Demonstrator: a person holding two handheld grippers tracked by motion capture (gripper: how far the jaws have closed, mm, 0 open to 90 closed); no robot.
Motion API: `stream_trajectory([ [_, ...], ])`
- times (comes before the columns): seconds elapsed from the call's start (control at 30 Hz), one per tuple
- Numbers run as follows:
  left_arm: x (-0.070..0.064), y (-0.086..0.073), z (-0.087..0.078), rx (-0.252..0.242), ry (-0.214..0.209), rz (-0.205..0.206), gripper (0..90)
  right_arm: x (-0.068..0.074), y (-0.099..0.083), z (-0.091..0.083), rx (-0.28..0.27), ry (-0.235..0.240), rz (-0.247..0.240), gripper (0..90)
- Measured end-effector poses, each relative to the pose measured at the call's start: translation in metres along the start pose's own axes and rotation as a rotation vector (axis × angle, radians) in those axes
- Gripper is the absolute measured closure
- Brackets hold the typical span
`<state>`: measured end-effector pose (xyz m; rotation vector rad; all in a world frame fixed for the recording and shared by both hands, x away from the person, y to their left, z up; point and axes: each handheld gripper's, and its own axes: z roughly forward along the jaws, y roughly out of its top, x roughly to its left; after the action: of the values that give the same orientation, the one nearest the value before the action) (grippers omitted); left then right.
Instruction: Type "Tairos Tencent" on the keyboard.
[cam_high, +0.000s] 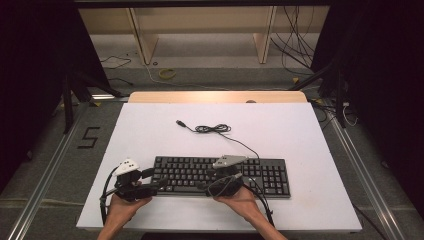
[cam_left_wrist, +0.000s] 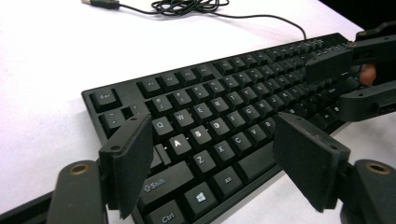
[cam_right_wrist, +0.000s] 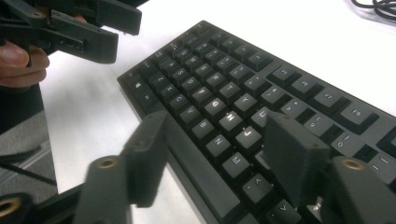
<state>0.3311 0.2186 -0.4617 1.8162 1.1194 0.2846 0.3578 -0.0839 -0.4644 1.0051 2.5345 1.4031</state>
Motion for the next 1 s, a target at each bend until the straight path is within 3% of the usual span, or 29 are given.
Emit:
stream_trajectory([
  [0.33, 0.005, -0.002, 0.002, 0.039, 0.036, -0.025, 33.5, -0.002, 0.011, 0.005, -0.011, -0.009, -0.012, 36.7],
  [0.57, 0.007, -0.003, 0.002, 0.058, 0.046, -0.029, 44.3, -0.004, 0.019, 0.012, -0.012, -0.012, -0.016, 40.9],
  [0.7, 0.009, -0.005, 0.003, 0.083, 0.068, -0.023, 54.5, -0.004, 0.023, 0.016, -0.012, -0.021, -0.018, 49.0],
  [0.8, 0.011, -0.006, 0.004, 0.105, 0.074, -0.024, 66.0, -0.006, 0.026, 0.020, -0.018, -0.029, -0.014, 64.5],
  [0.83, 0.011, -0.006, 0.004, 0.105, 0.074, -0.024, 69.1, -0.006, 0.026, 0.020, -0.018, -0.029, -0.014, 64.5],
  [1.0, 0.011, -0.007, 0.006, 0.123, 0.075, -0.015, 80.6, -0.006, 0.027, 0.028, 0.007, -0.039, -0.014, 80.8],
])
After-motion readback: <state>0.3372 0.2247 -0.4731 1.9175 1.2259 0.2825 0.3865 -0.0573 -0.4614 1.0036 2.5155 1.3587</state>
